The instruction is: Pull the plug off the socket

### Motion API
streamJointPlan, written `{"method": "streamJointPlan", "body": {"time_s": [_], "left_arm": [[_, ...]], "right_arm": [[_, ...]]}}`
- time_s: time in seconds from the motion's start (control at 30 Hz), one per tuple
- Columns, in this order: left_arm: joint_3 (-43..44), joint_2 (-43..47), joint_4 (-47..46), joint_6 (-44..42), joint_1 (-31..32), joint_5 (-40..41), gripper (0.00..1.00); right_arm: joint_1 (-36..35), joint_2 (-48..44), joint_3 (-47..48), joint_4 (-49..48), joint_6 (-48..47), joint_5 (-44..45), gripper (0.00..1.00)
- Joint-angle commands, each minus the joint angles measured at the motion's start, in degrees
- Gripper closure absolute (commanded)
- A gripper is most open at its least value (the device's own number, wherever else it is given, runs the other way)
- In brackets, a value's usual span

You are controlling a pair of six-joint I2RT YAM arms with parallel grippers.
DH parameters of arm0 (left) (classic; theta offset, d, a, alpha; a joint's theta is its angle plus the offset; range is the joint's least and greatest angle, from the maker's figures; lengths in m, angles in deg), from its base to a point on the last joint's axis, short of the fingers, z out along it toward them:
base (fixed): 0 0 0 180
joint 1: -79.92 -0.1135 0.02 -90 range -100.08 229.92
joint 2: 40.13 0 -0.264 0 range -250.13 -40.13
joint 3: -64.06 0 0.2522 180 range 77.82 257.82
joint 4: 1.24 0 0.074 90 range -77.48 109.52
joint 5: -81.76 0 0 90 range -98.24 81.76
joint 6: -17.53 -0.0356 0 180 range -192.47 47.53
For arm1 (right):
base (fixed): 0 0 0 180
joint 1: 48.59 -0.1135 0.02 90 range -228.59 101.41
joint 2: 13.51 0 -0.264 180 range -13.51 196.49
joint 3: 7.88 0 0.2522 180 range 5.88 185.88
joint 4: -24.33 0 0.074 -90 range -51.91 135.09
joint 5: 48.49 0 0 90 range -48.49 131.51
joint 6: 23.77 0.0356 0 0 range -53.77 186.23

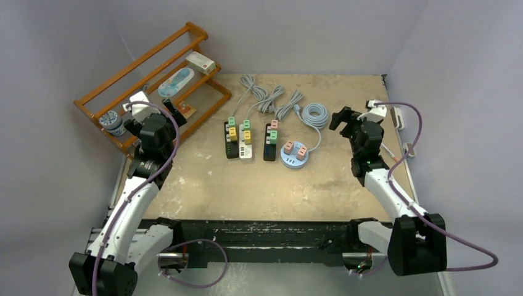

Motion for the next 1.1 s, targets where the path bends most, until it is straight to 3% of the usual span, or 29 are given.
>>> {"method": "streamJointPlan", "body": {"time_s": [0.0, 0.33, 0.43, 0.57, 0.73, 1.07], "left_arm": [[5.1, -2.2, -0.8, -1.9, 0.3, -4.0, 0.01], [13.0, -7.2, 3.9, -0.6, 0.5, -3.5, 0.00], [14.4, -9.2, 6.4, 0.7, 0.4, -1.8, 0.00], [15.6, -13.5, 9.8, 1.5, -0.6, -6.5, 0.00], [15.4, -17.9, 10.5, -1.0, -0.9, -17.8, 0.00], [13.9, -18.8, 12.3, -0.6, -1.0, -15.8, 0.00]], "right_arm": [[1.9, 2.6, 6.2, 4.5, 4.7, 0.5, 0.04], [2.5, 8.6, 14.3, 10.9, 6.1, -1.0, 0.01], [-4.0, 9.9, 16.8, 11.8, 2.8, 5.7, 0.01], [-14.1, 14.6, 21.3, 12.4, -0.7, 11.5, 0.01], [-22.0, 23.1, 29.6, 13.6, -8.6, -1.0, 0.01], [-39.4, 43.3, 51.6, 22.9, -14.0, -3.5, 0.01]]}}
